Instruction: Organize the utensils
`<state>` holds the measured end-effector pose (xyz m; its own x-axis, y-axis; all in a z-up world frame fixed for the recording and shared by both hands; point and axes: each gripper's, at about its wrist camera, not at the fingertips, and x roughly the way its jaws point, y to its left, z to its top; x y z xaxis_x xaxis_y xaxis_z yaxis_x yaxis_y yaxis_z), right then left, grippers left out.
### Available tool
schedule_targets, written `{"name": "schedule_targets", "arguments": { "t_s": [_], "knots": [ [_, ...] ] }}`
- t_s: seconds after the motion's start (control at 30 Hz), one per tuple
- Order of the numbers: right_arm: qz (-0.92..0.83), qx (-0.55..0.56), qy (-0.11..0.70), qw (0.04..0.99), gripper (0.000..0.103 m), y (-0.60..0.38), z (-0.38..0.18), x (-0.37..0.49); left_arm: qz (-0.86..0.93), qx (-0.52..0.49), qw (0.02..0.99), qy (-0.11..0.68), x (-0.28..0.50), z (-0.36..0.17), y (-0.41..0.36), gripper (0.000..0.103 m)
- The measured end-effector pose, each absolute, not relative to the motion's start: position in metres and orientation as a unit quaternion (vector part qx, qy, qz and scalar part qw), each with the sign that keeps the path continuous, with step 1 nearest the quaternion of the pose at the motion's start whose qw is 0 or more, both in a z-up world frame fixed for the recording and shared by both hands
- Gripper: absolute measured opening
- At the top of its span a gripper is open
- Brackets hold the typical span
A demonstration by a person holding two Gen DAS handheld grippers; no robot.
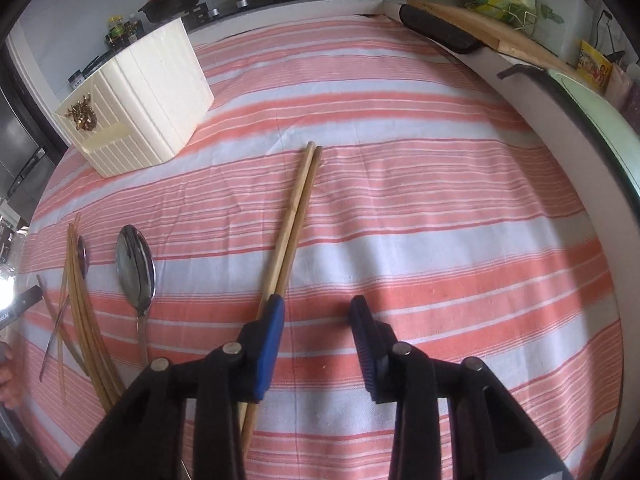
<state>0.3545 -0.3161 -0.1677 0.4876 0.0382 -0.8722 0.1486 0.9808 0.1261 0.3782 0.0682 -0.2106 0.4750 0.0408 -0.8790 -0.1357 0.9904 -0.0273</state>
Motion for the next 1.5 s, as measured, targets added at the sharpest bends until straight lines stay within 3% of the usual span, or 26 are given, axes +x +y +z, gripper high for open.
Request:
{"name": "schedule_targets", "arguments": {
  "t_s": [0.17, 0.23, 0.47, 0.6, 0.77, 0.87, 1.0, 1.1, 1.17, 1.23, 1.5],
  "knots": [
    [-0.004, 0.101, 0.511, 0.854, 0.031, -0.307, -0.164, 0.354, 0.049, -0.099, 0.857, 0.503, 0.359, -0.203, 0.084, 0.102],
    [-0.004, 0.087, 0.522, 0.848, 0.023, -0.304, -0.168, 0.356, 0.035, -0.124, 0.849, 0.513, 0.361, -0.208, 0.085, 0.102],
    [0.009, 0.082, 0.535, 0.841, 0.022, -0.303, -0.168, 0.361, 0.045, -0.130, 0.839, 0.526, 0.378, -0.229, 0.072, 0.099],
    [0.026, 0.053, 0.535, 0.843, 0.022, -0.296, -0.169, 0.364, 0.044, -0.082, 0.856, 0.509, 0.394, -0.229, 0.056, 0.075],
    [0.050, 0.050, 0.537, 0.841, 0.017, -0.290, -0.175, 0.375, 0.012, -0.040, 0.866, 0.499, 0.424, -0.225, 0.037, 0.015],
    [0.049, 0.049, 0.535, 0.842, 0.017, -0.290, -0.175, 0.380, -0.032, -0.002, 0.870, 0.491, 0.445, -0.225, 0.026, 0.009],
    [0.049, 0.090, 0.545, 0.832, 0.011, -0.307, -0.176, 0.374, -0.079, 0.035, 0.861, 0.502, 0.457, -0.222, 0.030, 0.009],
    [0.061, 0.139, 0.556, 0.817, 0.013, -0.320, -0.177, 0.370, -0.089, 0.043, 0.858, 0.505, 0.451, -0.215, 0.041, 0.012],
    [0.072, 0.161, 0.560, 0.809, 0.015, -0.325, -0.177, 0.369, -0.090, 0.033, 0.855, 0.510, 0.444, -0.213, 0.048, 0.036],
    [0.073, 0.168, 0.558, 0.809, 0.017, -0.329, -0.176, 0.370, -0.084, 0.024, 0.854, 0.512, 0.436, -0.212, 0.049, 0.051],
    [0.057, 0.103, 0.556, 0.823, 0.013, -0.321, -0.175, 0.386, -0.038, 0.064, 0.857, 0.511, 0.406, -0.225, 0.031, 0.058]
  ]
}}
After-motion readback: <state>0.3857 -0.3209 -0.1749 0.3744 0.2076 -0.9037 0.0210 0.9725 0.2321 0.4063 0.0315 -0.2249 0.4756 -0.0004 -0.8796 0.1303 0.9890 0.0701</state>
